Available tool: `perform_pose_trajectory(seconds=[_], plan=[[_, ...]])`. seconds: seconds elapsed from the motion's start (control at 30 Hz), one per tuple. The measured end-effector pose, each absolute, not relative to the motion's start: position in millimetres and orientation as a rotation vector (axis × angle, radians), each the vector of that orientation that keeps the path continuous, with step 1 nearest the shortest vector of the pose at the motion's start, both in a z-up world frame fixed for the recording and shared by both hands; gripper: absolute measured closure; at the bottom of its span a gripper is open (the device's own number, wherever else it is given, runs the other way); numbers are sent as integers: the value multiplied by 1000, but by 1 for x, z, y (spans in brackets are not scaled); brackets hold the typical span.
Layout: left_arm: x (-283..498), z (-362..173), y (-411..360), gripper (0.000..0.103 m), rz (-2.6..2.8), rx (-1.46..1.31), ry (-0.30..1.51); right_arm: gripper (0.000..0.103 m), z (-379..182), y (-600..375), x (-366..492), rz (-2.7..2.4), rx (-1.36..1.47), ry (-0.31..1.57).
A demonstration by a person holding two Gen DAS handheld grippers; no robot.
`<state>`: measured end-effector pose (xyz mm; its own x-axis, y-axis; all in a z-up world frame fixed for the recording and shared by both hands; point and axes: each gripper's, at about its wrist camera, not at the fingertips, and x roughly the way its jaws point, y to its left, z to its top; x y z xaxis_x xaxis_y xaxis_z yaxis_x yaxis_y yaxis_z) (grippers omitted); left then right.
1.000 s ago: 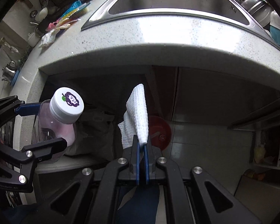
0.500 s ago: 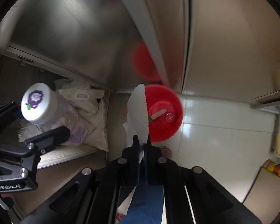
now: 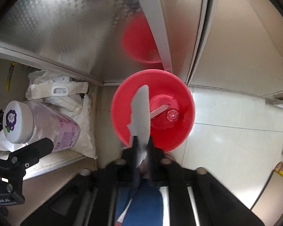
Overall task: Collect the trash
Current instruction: 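Open the right tool over the red bin while the left tool releases the bottle, then raise both tools back up to the counter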
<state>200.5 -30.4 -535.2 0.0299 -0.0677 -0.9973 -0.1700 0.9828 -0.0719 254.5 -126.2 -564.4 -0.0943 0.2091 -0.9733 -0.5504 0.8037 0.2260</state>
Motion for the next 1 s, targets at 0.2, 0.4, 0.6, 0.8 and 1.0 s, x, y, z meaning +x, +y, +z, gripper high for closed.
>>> perform_pose_trajectory(seconds=[0.2,0.4,0.6,0.8,1.0], plan=[[209,-530,-38,34,44,-165,1527,20,-546,-157,254,596,-239,1484],[221,-526,-49,34,-7,-145,1492,0,-539,-172,253,529,-247,1450],[234,-529,-64,34,-56,-123,1477,0,-543,-186,256,454,-217,1450],[241,-530,-73,34,-73,-109,1483,0,-538,-193,258,426,-184,1443],[243,-533,-75,34,-85,-99,1500,0,-535,-198,256,414,-161,1444]])
